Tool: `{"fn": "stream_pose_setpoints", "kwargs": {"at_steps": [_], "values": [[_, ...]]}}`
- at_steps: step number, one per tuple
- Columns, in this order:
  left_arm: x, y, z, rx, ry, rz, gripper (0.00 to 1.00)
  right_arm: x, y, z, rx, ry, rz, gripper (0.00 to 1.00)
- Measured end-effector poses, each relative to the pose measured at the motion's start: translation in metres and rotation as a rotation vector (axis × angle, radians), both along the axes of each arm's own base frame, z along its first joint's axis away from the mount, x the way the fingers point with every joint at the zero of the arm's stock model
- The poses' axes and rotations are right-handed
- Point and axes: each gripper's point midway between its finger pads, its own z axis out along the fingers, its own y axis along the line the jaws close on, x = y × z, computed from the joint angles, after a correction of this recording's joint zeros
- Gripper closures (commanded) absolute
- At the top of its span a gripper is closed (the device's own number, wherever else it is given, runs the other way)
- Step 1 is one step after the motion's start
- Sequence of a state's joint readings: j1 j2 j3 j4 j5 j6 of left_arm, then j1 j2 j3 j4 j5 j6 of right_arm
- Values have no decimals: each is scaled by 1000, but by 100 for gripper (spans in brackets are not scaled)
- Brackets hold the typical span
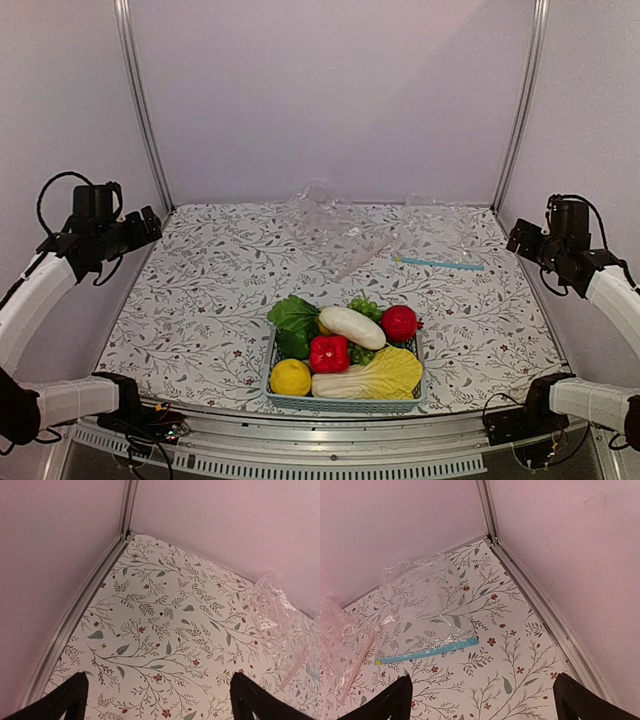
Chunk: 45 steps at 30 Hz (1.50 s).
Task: Place the food in the zip-top bag and seal the zipper
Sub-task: Pick up the zipper food storage bag from the corner of the board.
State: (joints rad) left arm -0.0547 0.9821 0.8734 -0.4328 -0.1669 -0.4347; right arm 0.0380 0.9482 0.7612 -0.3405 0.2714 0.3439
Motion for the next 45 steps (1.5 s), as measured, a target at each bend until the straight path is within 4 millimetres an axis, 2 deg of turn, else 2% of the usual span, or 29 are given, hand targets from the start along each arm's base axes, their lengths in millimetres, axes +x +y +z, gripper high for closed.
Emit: {"fn": "stream_pose_setpoints", "kwargs": {"at_steps": [4, 13, 16, 19, 25, 29, 35, 38, 40, 45], "values": [[-3, -1, 8, 3, 14, -11, 0, -1, 8, -6, 23, 24, 41, 1], [-4, -8, 53, 82, 14, -102, 0, 10, 22, -2, 36, 107, 125, 1], [-4, -18, 64, 108, 1, -158, 0, 14, 36, -1, 27, 144, 176, 2], [-4, -36, 72, 111, -24, -239, 0, 20, 70, -3, -4, 192, 269, 4], [7, -55, 70, 82, -50, -327, 0, 39, 133, -15, -51, 275, 404, 5], [9, -56, 54, 79, -29, -331, 0, 60, 160, -35, -63, 342, 431, 7], [1, -51, 36, 92, -8, -309, 0, 88, 179, -83, -58, 460, 412, 3], [-3, -47, 44, 101, -38, -294, 0, 102, 190, -107, -55, 504, 414, 2], [-3, -47, 47, 102, -48, -292, 0, 106, 194, -114, -51, 514, 417, 1], [-2, -47, 50, 103, -61, -288, 0, 131, 210, -136, -44, 532, 426, 1]]}}
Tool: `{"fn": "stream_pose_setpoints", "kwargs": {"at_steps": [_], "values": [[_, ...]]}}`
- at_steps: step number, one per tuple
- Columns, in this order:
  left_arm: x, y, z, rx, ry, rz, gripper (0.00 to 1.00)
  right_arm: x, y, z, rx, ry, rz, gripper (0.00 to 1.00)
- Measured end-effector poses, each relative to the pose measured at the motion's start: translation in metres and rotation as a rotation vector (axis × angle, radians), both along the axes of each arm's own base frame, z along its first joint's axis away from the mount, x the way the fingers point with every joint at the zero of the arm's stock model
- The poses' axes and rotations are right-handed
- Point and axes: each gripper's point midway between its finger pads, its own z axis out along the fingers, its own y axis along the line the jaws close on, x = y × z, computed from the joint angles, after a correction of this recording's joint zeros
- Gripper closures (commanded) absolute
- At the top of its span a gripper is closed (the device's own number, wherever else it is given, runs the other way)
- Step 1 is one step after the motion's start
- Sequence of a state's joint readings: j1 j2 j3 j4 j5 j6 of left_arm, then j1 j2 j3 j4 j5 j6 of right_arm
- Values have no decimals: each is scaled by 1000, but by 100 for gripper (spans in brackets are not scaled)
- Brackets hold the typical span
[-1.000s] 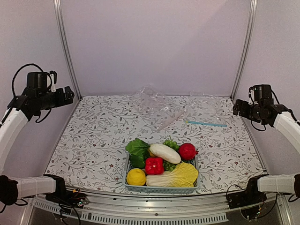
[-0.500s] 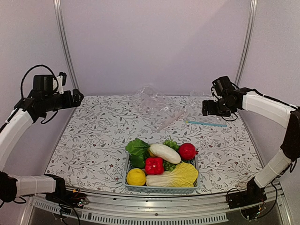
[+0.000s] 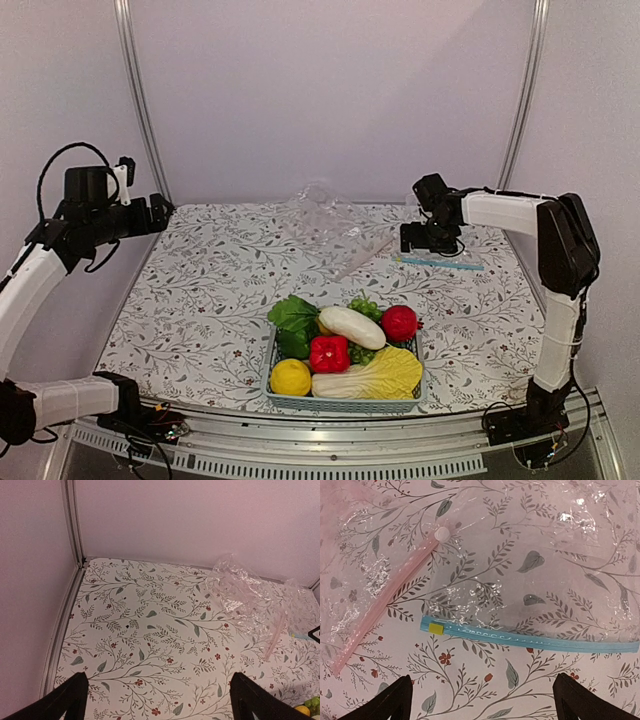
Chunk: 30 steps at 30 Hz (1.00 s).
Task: Place the food in the zip-top bag and seal the zipper
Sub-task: Pick up the zipper food storage bag from the corner of the board.
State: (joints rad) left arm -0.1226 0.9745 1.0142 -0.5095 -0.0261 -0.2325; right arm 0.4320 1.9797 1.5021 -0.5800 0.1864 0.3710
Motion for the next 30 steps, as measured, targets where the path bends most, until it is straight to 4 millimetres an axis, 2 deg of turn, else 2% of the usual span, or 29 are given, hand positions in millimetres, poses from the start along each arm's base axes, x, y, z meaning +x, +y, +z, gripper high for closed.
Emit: {"fn": "stream_pose_setpoints", "kwargs": {"at_steps": [9, 16, 17, 20, 30], "values": [[3, -1, -5, -3, 14, -2, 1, 46, 24, -22, -32, 1, 54, 1], [3, -1, -8, -3, 22, -1, 0, 54, 26, -58, -94, 63, 92, 7], [3, -1, -9, -3, 23, 0, 0, 52, 25, -64, -102, 77, 95, 9], [3, -1, -10, -4, 27, 1, 0, 54, 26, -64, -106, 77, 100, 15], [4, -1, -11, -6, 26, 2, 0, 53, 33, -68, -70, 88, 109, 47]]}}
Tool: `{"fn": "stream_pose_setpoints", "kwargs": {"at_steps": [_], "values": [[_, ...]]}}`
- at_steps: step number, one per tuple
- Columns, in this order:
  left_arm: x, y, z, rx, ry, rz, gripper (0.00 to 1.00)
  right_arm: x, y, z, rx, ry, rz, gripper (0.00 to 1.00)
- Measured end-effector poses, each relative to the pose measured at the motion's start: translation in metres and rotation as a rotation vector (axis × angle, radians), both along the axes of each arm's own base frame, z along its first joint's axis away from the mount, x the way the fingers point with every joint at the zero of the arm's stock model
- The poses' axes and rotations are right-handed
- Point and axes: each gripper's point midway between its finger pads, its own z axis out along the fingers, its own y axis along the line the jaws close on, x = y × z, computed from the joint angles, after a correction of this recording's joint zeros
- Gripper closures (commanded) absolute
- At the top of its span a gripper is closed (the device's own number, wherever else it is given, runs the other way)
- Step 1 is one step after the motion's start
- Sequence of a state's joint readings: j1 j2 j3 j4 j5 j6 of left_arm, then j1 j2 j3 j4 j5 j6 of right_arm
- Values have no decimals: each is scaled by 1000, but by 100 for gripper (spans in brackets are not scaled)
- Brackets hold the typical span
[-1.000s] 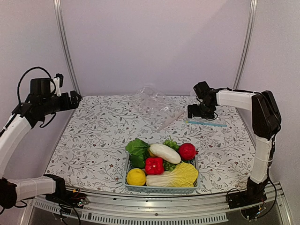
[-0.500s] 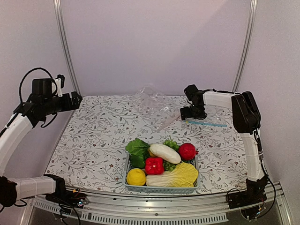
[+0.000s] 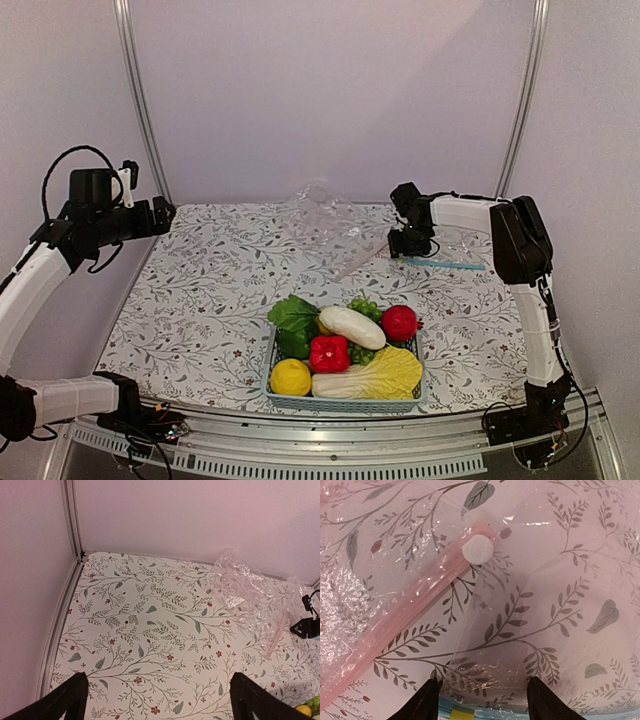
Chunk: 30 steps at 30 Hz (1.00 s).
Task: Place the food in the zip-top bag and seal the zipper
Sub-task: Pick up the zipper food storage bag from the corner of the board.
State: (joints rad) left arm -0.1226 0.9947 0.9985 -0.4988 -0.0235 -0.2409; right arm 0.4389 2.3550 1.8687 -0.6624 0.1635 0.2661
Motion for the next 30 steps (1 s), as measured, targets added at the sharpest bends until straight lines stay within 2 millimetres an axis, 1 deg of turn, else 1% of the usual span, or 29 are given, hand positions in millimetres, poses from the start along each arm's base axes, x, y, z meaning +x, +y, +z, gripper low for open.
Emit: {"fn": "stream_pose_setpoints", "kwargs": {"at_steps": [4, 8, 10, 15, 20, 23, 26, 30], "values": [[0, 0, 0, 0, 0, 1, 0, 1, 4, -1, 24, 0, -4, 64], [0, 1, 0, 2, -1, 6, 0, 2, 5, -1, 36, -9, -15, 77], [0, 2, 0, 4, -2, 9, 1, 3, 5, -1, 41, -15, -21, 86], [-1, 2, 3, 4, -10, 11, 0, 0, 4, 0, 50, -25, -30, 93], [-1, 2, 5, 1, -19, 7, 0, -15, 0, 6, 64, -5, -35, 98], [-1, -1, 4, -5, -19, -5, 0, -25, -1, 21, 92, -8, -36, 98], [-2, -9, 4, -12, -19, -35, 1, -32, 0, 50, 138, -39, -34, 100], [-5, -32, 6, -47, -28, -107, 0, -42, 4, 107, 230, -118, -19, 100]]}}
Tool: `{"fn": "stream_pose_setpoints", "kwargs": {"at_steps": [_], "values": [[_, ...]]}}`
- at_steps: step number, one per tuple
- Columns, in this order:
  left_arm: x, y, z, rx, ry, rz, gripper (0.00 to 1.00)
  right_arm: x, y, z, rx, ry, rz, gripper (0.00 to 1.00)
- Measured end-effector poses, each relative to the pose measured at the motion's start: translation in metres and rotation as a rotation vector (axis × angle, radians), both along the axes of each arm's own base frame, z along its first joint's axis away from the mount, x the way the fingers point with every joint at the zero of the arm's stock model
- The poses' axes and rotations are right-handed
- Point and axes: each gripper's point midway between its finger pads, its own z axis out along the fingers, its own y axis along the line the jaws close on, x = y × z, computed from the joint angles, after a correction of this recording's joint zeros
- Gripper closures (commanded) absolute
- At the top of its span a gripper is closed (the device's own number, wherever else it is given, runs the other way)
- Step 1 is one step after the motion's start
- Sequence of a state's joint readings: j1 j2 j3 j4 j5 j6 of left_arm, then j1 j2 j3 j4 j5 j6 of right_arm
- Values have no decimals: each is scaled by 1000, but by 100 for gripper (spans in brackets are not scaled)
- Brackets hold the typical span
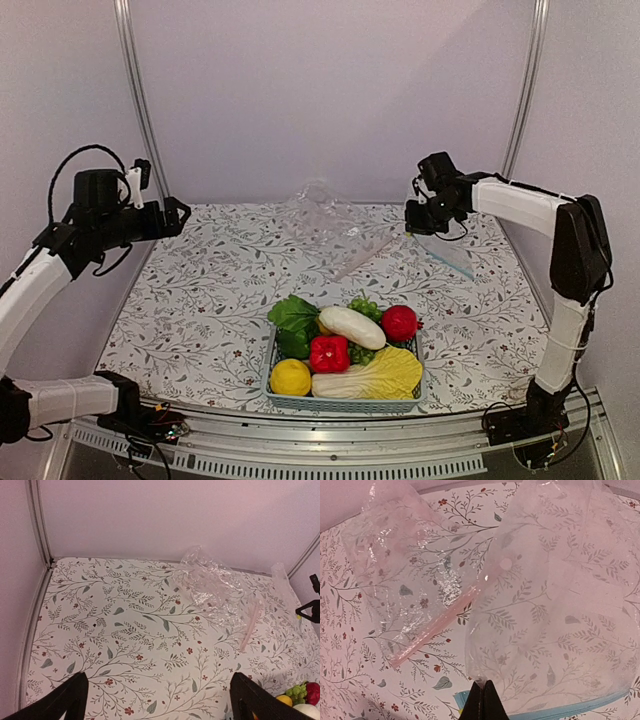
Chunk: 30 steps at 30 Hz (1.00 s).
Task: Place the food in the zip-top bag and seal the zipper
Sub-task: Pick up the zipper food storage bag from the corner of the board, then pass from the right arm to the left
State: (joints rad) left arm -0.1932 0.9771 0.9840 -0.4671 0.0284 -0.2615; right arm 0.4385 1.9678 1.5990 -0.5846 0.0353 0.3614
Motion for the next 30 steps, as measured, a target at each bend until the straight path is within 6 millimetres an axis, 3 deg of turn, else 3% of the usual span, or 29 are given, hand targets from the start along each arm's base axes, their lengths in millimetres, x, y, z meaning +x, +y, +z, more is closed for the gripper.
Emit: {"fn": "stream_pose_setpoints", "kwargs": {"at_steps": [3, 7, 13, 17, 22, 26, 30], "values": [[-6, -24, 1, -72, -3, -70, 0, -10, 4, 38, 74, -54, 21, 100], [-15, -59, 3, -226, 22, -171, 0, -35, 8, 72, 163, -82, 58, 100], [-31, -110, 21, -444, 43, -315, 1, -79, 23, 106, 269, -115, 126, 98], [-45, -158, 26, -561, 90, -445, 2, -112, 54, 124, 353, -145, 214, 97], [-62, -221, 12, -640, 198, -581, 14, -138, 98, 140, 452, -177, 295, 97], [-73, -256, -1, -679, 272, -653, 24, -155, 129, 156, 520, -206, 350, 97], [-82, -278, -9, -715, 328, -698, 30, -168, 159, 167, 568, -222, 403, 97]]}}
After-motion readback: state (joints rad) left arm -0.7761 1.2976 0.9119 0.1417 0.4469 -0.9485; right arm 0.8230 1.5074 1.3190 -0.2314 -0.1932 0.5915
